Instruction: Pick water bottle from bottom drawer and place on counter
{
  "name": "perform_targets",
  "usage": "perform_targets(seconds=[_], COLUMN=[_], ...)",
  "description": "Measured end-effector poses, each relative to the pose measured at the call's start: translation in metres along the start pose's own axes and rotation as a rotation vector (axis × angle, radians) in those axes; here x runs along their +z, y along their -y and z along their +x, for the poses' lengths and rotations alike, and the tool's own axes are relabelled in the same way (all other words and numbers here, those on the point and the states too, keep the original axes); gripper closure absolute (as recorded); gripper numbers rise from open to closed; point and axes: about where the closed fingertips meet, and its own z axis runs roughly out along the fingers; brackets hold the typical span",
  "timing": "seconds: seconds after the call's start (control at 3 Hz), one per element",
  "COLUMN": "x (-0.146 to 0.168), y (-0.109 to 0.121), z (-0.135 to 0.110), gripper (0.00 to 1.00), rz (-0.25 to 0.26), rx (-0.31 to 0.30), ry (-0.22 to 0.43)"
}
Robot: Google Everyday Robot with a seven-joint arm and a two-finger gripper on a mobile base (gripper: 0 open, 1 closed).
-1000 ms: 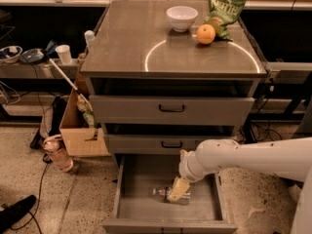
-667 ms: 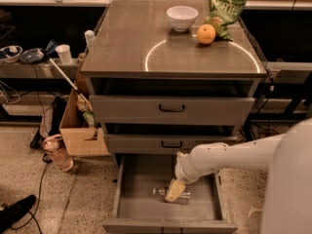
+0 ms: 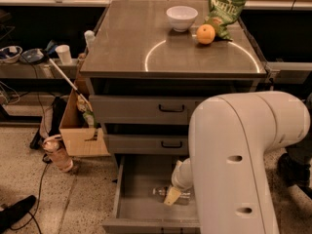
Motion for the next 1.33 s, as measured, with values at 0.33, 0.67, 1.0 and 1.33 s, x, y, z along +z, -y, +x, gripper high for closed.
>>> perform_targets(seconds=[0.33, 0.67, 1.0, 1.33], x=[0.0, 0.0014, 0.0045, 0.0068], y=[0.0, -0.0027, -0.0039, -0.0002], z=[0.0, -0.0032, -0.0066, -0.0057], gripper=[0.0, 0.0, 0.0, 0.0], rz=[0.0, -0.023, -0.06, -0.095], rx=[0.0, -0.011, -0.039, -0.061], ry=[0.0, 0.031, 0.087, 0.139])
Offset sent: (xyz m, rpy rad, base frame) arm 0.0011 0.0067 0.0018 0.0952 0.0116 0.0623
